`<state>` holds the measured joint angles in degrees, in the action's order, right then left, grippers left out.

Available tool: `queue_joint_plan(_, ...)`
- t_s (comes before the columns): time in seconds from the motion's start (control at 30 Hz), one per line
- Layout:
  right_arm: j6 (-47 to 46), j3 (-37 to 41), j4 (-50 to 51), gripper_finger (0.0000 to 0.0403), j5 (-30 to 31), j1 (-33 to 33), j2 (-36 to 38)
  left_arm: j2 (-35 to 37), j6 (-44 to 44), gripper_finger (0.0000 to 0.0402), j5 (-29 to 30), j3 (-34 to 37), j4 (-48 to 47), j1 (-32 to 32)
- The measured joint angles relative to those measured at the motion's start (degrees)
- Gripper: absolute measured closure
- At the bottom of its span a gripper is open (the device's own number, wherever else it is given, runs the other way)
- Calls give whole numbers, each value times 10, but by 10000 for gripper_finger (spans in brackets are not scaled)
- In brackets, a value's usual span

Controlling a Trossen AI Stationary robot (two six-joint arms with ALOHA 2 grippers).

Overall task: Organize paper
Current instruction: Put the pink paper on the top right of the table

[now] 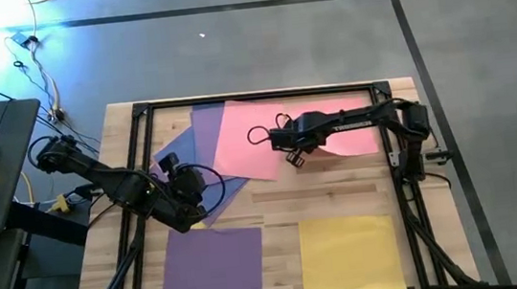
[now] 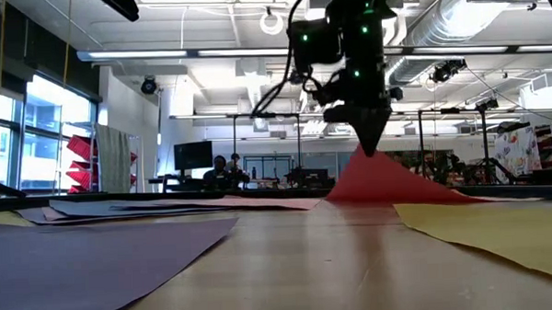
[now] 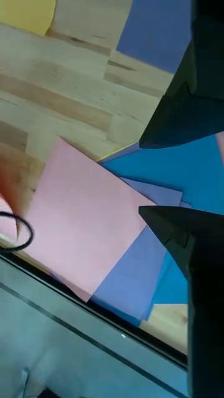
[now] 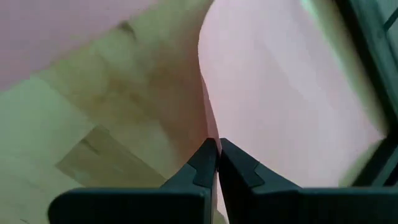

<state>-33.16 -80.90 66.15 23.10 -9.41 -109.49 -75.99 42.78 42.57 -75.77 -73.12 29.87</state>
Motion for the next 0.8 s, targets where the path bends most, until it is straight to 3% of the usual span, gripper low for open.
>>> queue_joint_plan(0.33, 10, 48, -60, 403, -63, 3, -9, 0, 3, 267, -1, 0, -7, 0)
queue_joint_plan(0.8, -13, 51, -95, 402, -99, 12, -11, 1, 6, 267, 0, 0, -6, 0)
